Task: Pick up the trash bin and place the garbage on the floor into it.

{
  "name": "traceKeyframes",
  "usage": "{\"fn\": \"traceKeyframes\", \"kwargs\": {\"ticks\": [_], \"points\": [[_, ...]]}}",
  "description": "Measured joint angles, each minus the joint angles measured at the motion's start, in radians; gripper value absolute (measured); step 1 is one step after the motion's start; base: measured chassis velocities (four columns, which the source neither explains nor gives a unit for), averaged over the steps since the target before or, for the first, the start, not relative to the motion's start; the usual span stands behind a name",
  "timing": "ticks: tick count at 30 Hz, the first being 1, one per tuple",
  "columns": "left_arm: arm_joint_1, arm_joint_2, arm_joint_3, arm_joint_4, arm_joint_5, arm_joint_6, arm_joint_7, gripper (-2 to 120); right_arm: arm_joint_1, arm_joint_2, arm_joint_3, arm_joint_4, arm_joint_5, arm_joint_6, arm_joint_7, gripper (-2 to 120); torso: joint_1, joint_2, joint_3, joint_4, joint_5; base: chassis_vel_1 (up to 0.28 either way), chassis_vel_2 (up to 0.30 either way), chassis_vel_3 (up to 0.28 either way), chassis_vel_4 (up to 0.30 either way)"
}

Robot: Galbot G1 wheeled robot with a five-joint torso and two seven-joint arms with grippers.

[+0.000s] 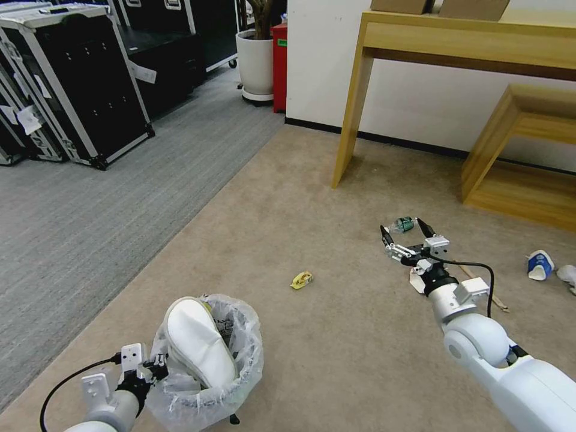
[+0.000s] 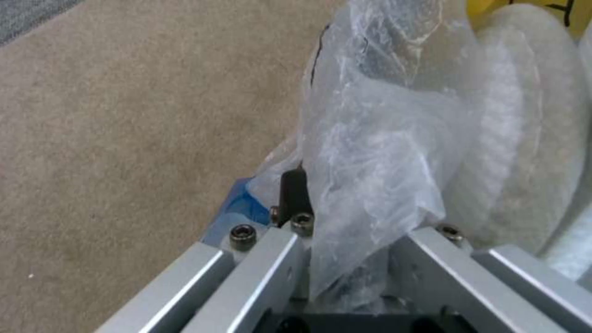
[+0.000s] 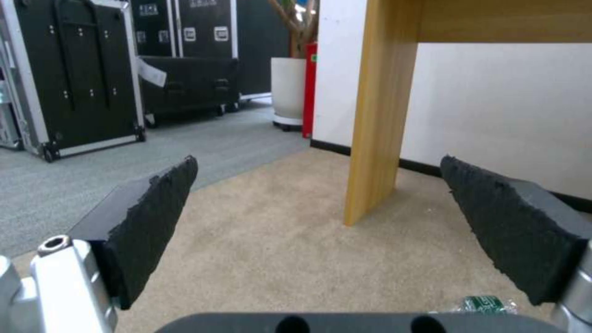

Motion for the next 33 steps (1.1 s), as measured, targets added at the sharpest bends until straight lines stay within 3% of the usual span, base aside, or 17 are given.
{"fn": "traceKeyframes", "kwargs": {"ticks": [33], "points": [[0.0,-0.007,0.011,0.003,0.008,-0.011,0.007,1,-0.008,-0.001,-0.006,0.007,-0.009,0.011,-0.006,100,0.0,0.0,0.0,-0.0001,0.0001,-0.126,0.123,0.126,-0.12]]}}
